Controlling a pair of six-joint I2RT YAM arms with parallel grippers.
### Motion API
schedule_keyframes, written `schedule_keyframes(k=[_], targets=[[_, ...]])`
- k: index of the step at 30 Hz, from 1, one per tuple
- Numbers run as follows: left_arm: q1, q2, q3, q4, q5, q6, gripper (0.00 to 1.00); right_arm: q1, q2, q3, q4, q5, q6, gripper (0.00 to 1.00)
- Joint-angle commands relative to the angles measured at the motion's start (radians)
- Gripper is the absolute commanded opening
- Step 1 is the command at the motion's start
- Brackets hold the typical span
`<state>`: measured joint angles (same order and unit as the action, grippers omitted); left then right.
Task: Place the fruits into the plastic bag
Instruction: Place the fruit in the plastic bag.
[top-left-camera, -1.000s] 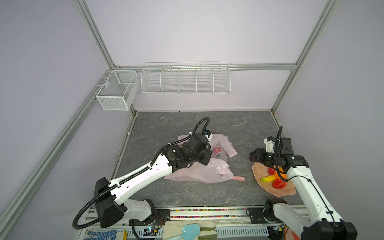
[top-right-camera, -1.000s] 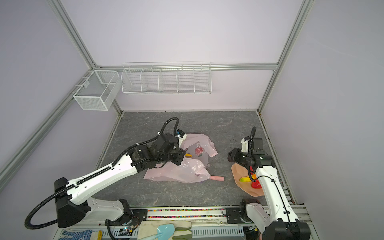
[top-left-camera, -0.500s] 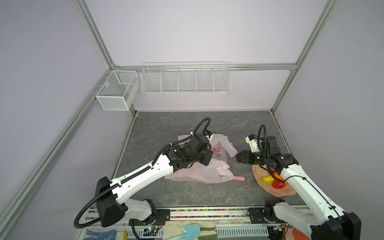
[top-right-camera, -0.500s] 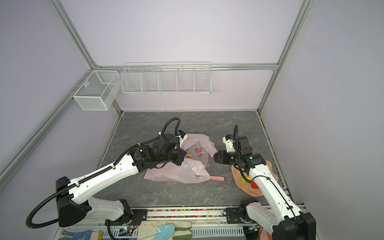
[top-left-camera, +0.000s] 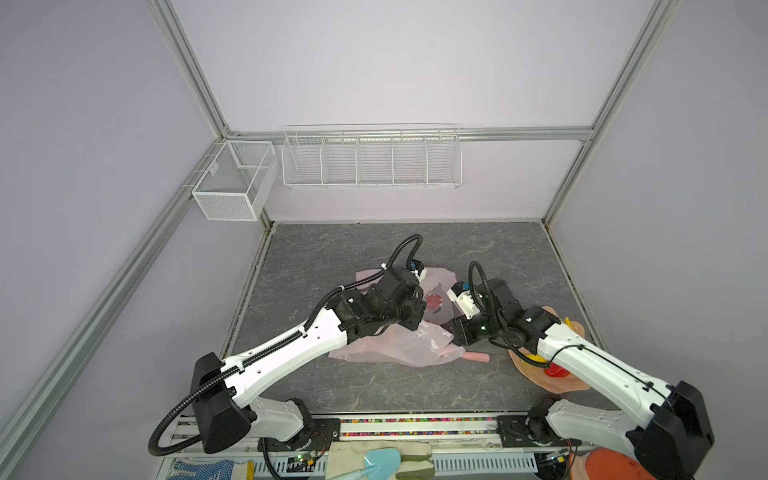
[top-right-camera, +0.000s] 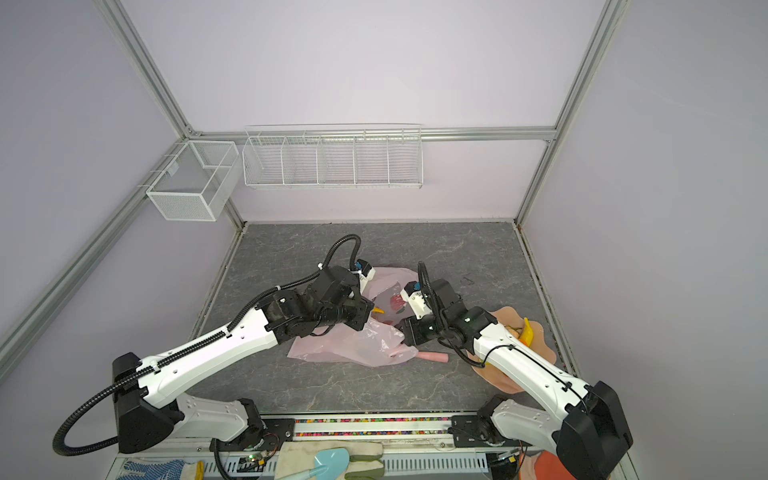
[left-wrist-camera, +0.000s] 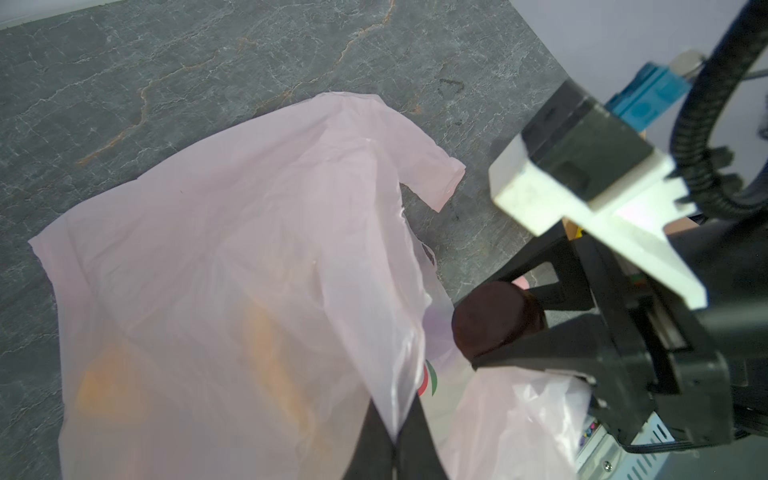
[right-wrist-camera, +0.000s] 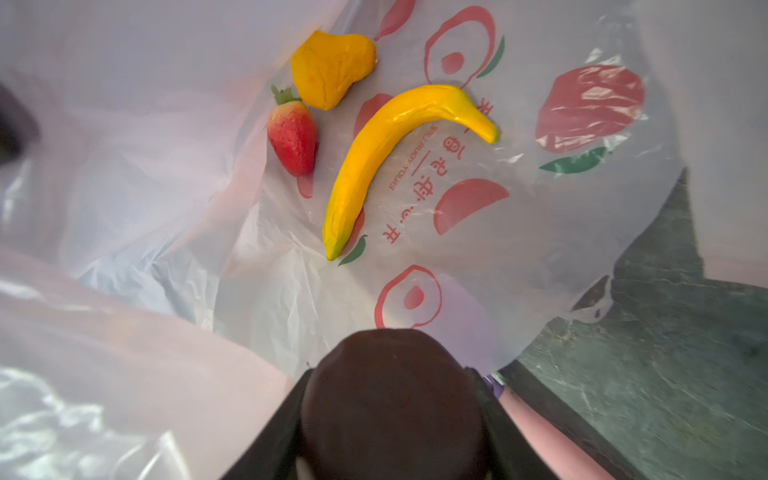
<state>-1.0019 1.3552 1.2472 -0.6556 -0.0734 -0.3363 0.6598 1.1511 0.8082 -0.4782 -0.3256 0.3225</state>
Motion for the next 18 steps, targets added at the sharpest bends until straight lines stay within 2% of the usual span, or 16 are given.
schedule_keyframes(k=[1, 11, 18], targets=[[-0.006, 0.002, 0.028, -0.007, -0.004, -0.014, 0.00, 0.048, 0.026, -0.024, 0.055, 0.012, 0.021, 0.47], [-0.006, -0.004, 0.026, -0.005, 0.004, -0.019, 0.00, 0.086, 0.114, -0.011, 0.109, 0.015, 0.062, 0.43], [-0.007, -0.008, 0.019, 0.004, 0.020, -0.014, 0.00, 0.080, 0.289, 0.079, 0.199, -0.031, 0.146, 0.42]])
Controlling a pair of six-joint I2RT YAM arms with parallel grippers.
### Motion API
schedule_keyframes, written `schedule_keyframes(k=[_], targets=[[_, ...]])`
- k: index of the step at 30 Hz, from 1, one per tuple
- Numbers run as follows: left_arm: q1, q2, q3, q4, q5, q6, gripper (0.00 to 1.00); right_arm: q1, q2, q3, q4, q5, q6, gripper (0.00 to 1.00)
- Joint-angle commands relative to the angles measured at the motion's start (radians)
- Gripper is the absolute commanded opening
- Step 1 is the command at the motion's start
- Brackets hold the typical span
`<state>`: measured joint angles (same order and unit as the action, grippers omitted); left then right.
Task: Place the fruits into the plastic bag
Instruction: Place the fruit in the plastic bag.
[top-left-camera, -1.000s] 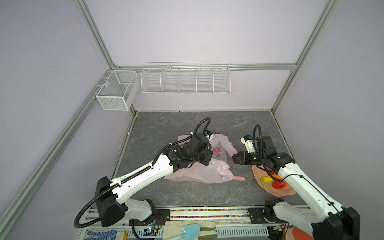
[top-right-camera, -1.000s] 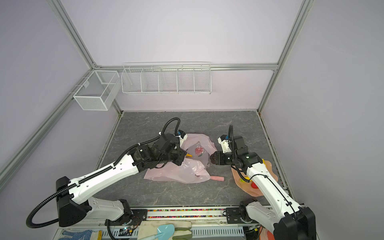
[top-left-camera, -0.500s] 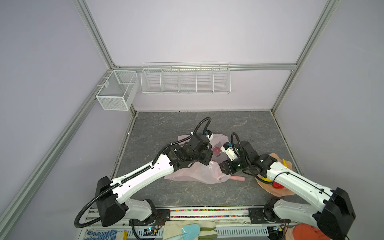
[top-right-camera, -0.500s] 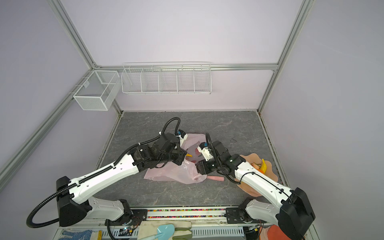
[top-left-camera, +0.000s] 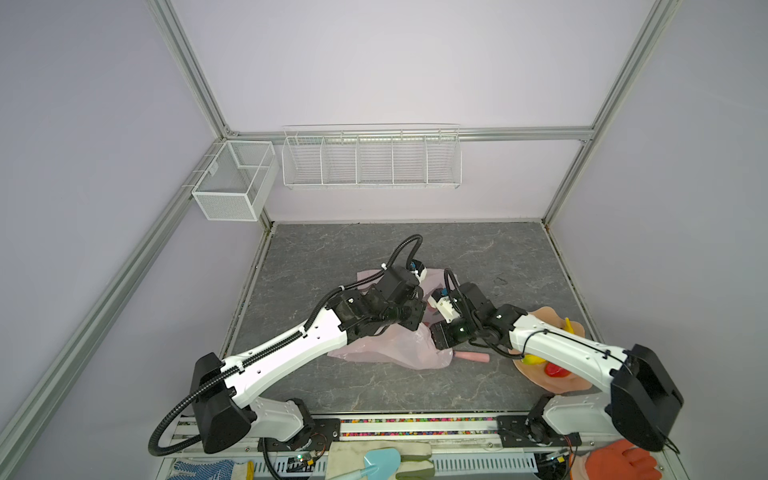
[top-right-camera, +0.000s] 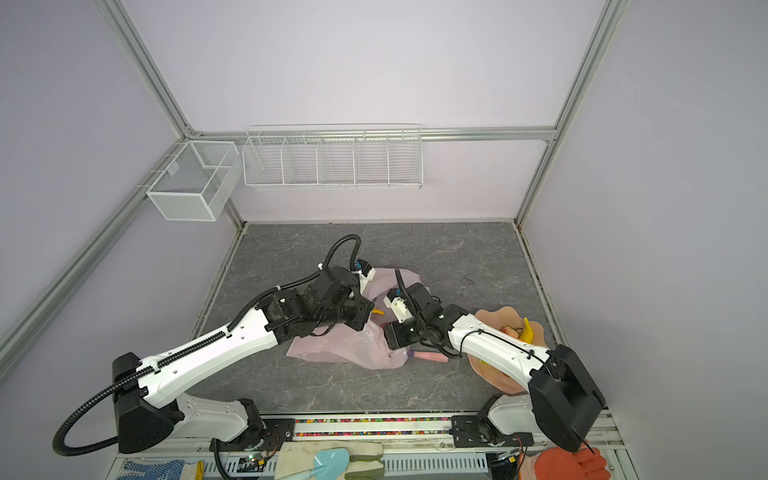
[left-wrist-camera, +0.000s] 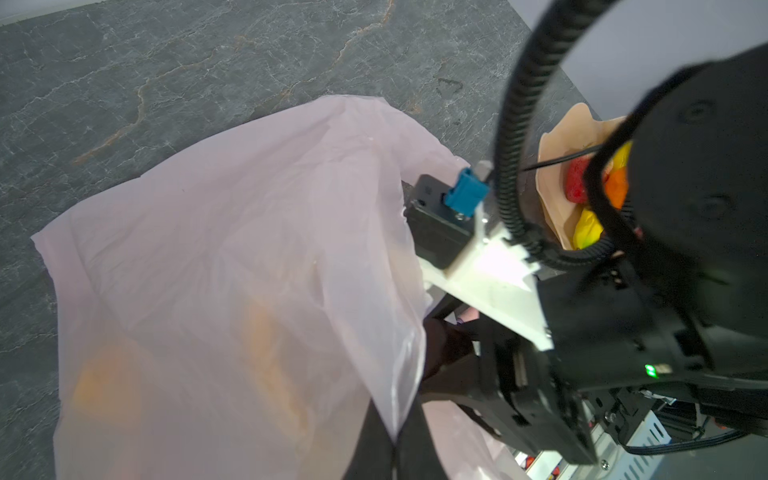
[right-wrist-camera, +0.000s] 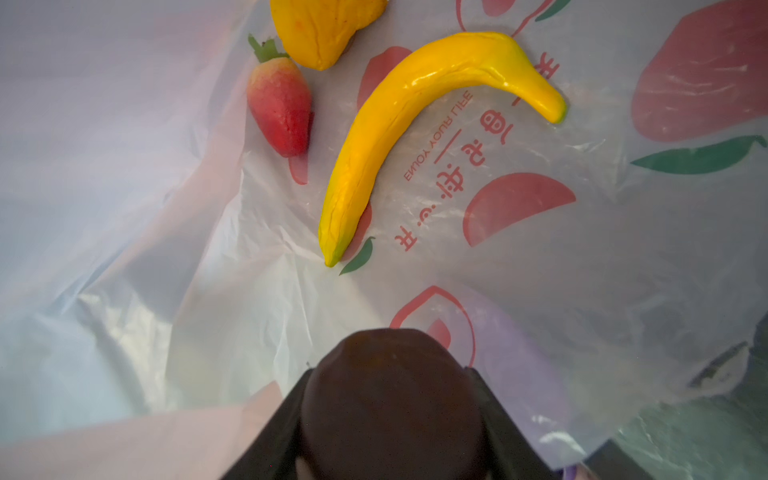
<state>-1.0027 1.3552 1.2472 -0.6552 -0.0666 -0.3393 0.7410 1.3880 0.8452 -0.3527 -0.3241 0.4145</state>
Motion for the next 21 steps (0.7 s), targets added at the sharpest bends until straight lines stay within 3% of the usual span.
schedule_keyframes(k=[1, 15, 21], targets=[[-0.007, -0.008, 0.018, 0.002, 0.014, -0.012, 0.00, -0.001, 0.073, 0.064, 0.095, -0.042, 0.073, 0.42], [-0.007, -0.001, 0.004, 0.014, 0.010, -0.010, 0.00, 0.008, 0.327, 0.114, 0.476, -0.173, 0.502, 0.45], [-0.007, 0.000, 0.001, 0.018, 0.006, -0.010, 0.00, 0.048, 0.411, 0.168, 0.508, -0.202, 0.635, 0.54]])
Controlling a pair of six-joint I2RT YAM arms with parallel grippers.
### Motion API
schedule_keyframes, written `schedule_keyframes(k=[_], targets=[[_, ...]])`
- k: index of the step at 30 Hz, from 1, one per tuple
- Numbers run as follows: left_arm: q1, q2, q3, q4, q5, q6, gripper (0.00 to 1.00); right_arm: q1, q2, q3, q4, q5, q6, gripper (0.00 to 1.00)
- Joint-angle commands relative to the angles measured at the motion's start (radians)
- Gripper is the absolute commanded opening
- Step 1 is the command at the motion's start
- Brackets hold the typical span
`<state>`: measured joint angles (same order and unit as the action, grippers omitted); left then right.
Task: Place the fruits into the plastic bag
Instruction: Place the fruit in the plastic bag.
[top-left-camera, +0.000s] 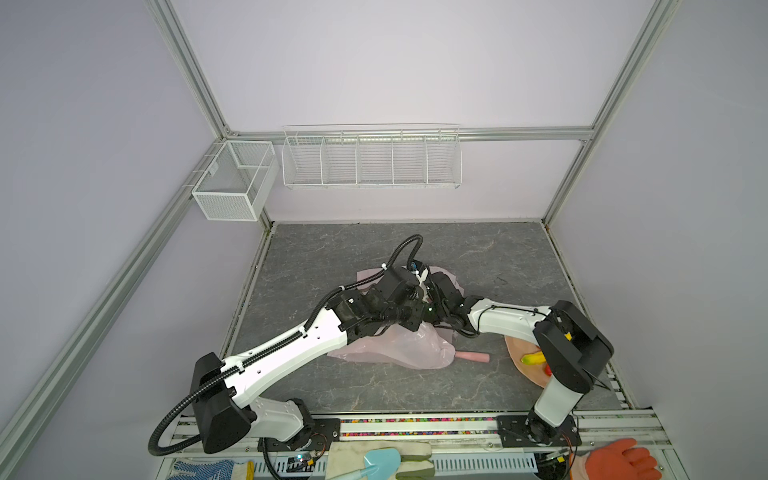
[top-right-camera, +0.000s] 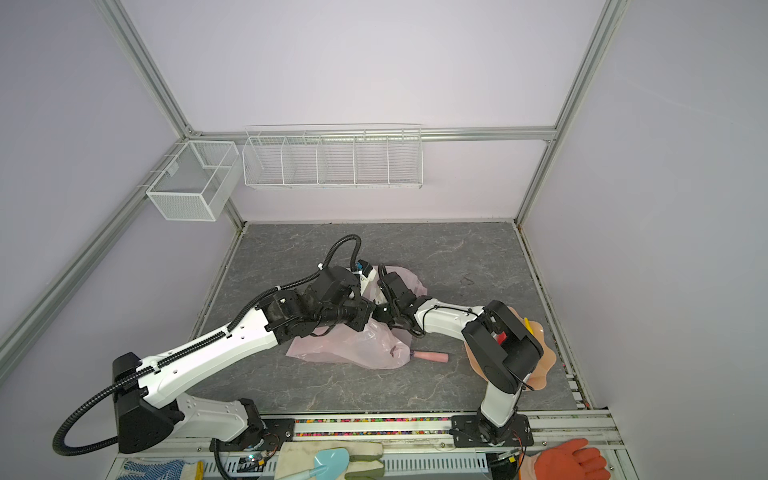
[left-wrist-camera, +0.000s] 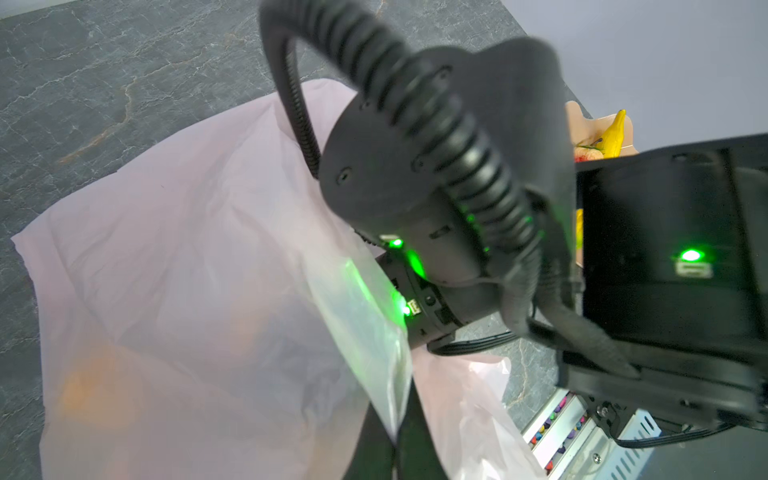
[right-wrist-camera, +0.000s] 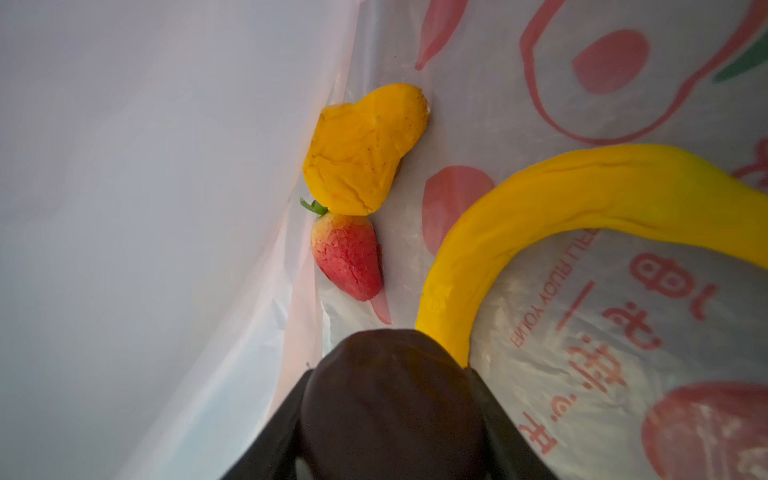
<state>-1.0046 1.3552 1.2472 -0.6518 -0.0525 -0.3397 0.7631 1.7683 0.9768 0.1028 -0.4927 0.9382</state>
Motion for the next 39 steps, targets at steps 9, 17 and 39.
schedule_keyframes(k=[9, 17, 39], targets=[[-0.006, -0.013, -0.001, 0.008, -0.024, -0.009, 0.00, 0.054, 0.067, 0.102, -0.031, -0.055, 0.185, 0.96], [-0.005, -0.023, -0.006, -0.002, -0.041, -0.009, 0.00, 0.054, -0.012, 0.115, -0.208, -0.036, 0.126, 0.98], [-0.003, -0.038, -0.029, -0.010, -0.066, -0.019, 0.00, -0.042, -0.318, 0.010, -0.590, 0.213, -0.070, 0.95]])
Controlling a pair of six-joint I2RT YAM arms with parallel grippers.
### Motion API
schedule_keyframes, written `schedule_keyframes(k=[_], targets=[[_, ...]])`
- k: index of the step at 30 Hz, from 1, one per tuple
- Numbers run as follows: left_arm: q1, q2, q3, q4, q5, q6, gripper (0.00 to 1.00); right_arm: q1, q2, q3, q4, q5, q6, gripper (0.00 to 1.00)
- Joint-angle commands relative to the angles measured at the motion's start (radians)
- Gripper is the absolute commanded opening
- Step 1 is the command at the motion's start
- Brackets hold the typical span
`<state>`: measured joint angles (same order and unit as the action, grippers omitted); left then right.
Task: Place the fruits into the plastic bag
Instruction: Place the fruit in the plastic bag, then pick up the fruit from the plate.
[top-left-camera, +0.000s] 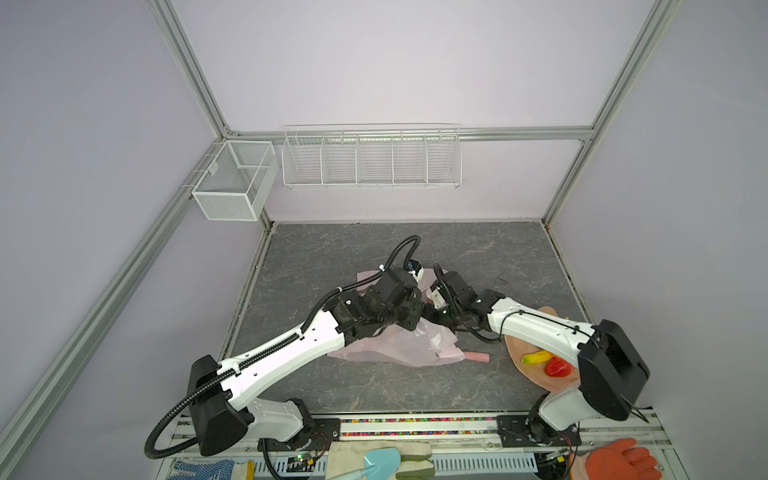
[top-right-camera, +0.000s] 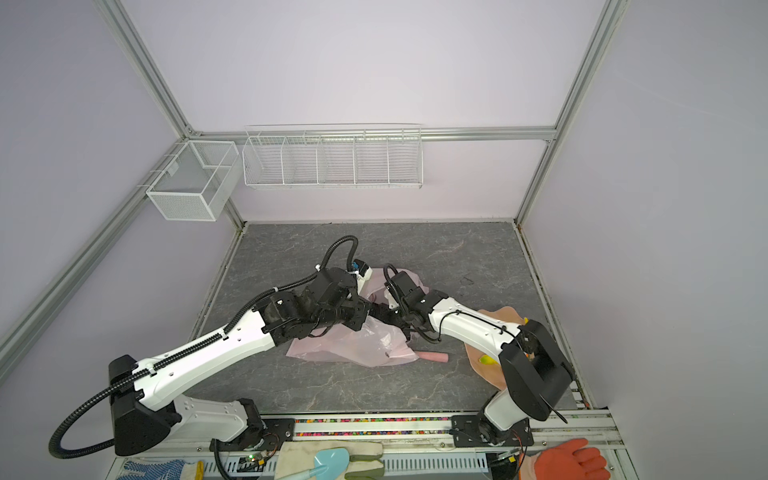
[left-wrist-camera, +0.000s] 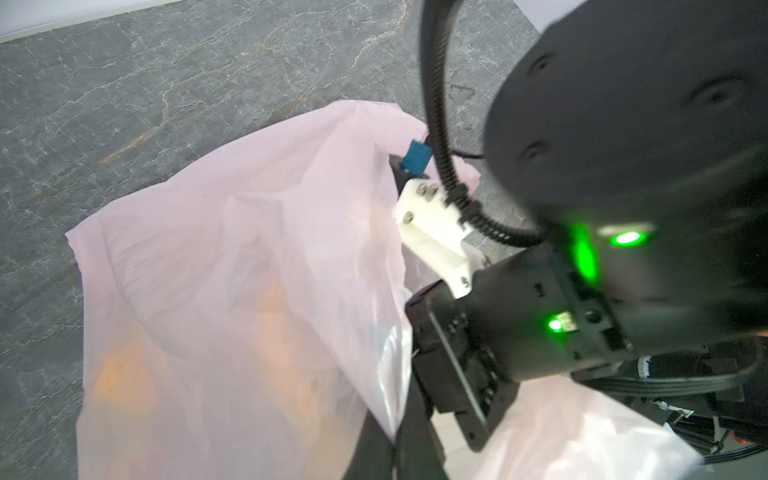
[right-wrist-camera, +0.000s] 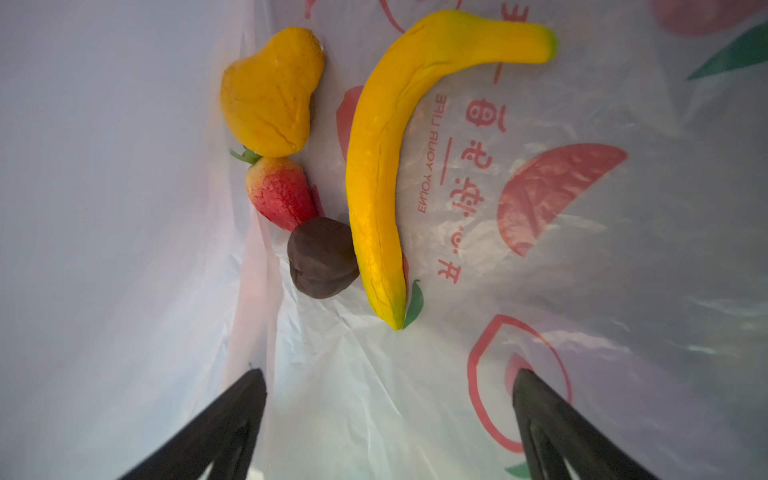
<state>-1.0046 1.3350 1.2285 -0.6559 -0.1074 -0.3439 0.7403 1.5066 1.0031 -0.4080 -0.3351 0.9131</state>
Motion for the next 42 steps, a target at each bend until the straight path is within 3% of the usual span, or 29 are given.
schedule_keyframes(k=[1, 8, 16, 28, 42], targets=[[-0.003, -0.018, -0.011, -0.006, -0.012, -0.015, 0.00, -0.025, -0.074, -0.015, -0.102, 0.065, -0.057, 0.94], [-0.003, -0.007, -0.010, 0.007, 0.000, -0.015, 0.00, -0.075, -0.199, -0.026, -0.257, 0.172, -0.119, 0.92], [-0.003, -0.003, -0.008, 0.021, 0.031, -0.001, 0.00, -0.091, -0.286, 0.008, -0.431, 0.426, -0.128, 0.89], [-0.003, 0.001, -0.001, 0.016, 0.030, 0.001, 0.00, -0.136, -0.293, 0.062, -0.697, 0.722, -0.102, 0.89], [-0.003, 0.002, -0.002, 0.025, 0.039, 0.006, 0.00, -0.448, -0.331, -0.059, -0.849, 0.898, 0.032, 0.90]])
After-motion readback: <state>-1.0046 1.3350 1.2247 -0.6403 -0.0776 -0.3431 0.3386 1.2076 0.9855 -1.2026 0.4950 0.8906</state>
